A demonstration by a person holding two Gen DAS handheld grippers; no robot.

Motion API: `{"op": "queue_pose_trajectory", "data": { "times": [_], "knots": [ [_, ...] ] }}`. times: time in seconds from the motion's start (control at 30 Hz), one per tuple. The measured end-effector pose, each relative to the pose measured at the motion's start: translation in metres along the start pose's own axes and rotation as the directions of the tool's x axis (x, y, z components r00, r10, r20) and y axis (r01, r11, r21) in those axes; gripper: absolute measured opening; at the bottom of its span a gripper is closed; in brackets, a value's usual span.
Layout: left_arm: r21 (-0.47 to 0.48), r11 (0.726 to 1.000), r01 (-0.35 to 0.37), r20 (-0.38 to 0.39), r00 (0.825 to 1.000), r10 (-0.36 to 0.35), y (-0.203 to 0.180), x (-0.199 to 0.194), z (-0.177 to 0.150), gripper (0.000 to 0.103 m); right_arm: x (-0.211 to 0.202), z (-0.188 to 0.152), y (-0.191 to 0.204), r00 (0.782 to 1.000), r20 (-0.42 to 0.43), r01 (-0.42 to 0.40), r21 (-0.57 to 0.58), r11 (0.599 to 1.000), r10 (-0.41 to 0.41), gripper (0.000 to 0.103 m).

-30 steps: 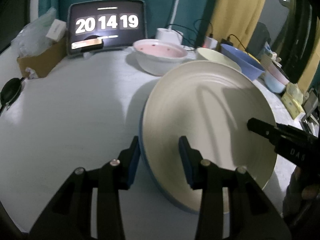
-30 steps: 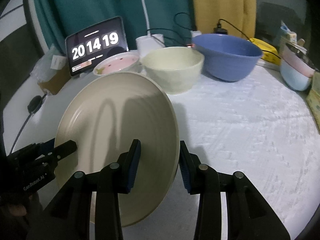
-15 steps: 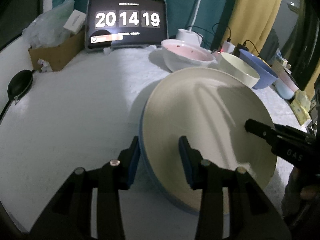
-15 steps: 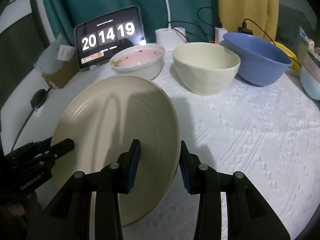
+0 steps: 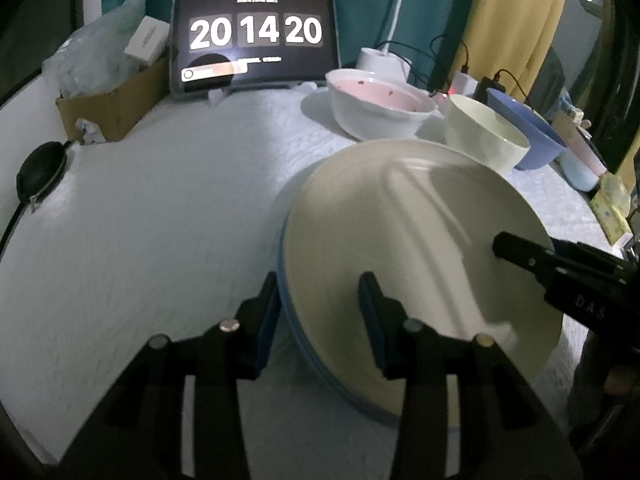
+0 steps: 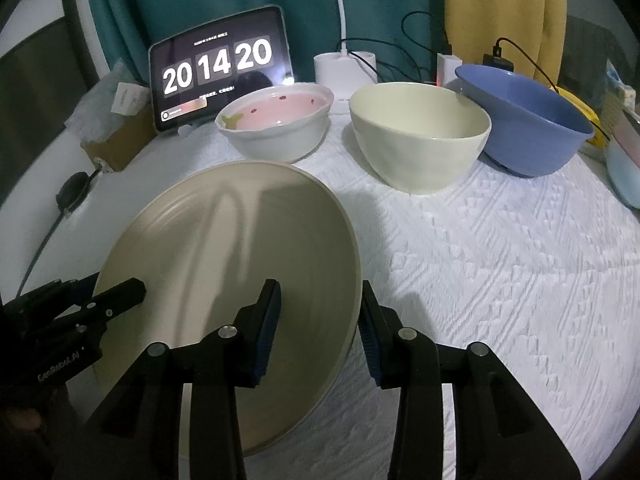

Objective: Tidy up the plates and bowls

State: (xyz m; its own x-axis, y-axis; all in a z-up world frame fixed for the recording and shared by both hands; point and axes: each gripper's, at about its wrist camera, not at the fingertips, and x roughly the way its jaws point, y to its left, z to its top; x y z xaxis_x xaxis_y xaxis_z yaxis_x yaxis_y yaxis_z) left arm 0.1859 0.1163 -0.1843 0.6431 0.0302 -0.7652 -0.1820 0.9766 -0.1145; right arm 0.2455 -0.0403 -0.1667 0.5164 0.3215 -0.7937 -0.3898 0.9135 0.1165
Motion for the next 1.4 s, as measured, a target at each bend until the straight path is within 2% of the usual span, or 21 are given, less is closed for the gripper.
{"op": "queue_pose_trajectory", "data": {
  "times": [0.3,0.53,0.83,1.4],
  "knots": [
    [-0.030,0.999,-0.023,0.060,0.998,0.025,0.005,-0.023,0.007,0.044,-0.007,0.001,-0.008,1.000,0.016,0.003,0.001,1.000,-0.003,0.040],
    [-0.019,0.999,-0.030,0.098,0.995,0.032,-0.006,-0.036,0.012,0.045,-0.023,0.002,-0.014,0.999,0.053,0.007,0.000,1.000,-0.007,0.041],
    [0.031,0.999,0.010,0.135,0.991,-0.014,-0.038,-0.051,0.023,0.045,-0.043,0.003,-0.033,0.995,0.095,0.013,0.026,1.000,-0.016,0.041],
    [0.120,0.991,0.062,0.141,0.987,-0.079,-0.101,-0.045,0.037,0.045,-0.072,0.002,-0.086,0.988,0.146,0.044,0.083,0.996,-0.055,0.041]
  ]
}}
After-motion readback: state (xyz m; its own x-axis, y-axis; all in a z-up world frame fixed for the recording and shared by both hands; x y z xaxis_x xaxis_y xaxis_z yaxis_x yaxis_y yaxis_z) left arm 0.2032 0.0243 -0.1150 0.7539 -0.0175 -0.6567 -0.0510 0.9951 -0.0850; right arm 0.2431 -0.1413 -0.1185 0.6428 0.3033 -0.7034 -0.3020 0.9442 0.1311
